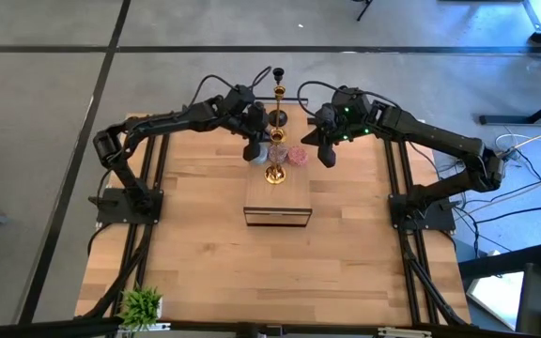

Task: Pick & Place candle stick holders
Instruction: Adjust the violet scented candle

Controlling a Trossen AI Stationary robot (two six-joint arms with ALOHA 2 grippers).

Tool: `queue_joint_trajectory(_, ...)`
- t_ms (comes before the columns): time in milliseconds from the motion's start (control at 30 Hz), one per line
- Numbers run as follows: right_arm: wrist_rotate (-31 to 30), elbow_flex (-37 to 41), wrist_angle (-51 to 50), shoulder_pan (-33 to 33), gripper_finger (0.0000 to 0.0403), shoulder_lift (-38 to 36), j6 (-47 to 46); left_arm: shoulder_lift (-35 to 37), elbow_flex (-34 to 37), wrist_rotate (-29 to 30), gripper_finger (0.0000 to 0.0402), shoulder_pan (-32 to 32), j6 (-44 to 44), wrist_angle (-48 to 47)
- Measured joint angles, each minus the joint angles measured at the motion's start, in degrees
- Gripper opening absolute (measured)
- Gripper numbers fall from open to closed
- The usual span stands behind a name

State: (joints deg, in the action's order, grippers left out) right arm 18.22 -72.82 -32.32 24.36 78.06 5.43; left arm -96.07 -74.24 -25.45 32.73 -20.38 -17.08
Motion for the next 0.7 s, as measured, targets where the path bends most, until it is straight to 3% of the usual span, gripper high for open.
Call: queue_joint_trajectory(700,0.00,0.00,0.00,0.02,0.0000,0.00,0.15,0.02,-0.04,-1.37,0.0001,0.00,-0.97,-0.85)
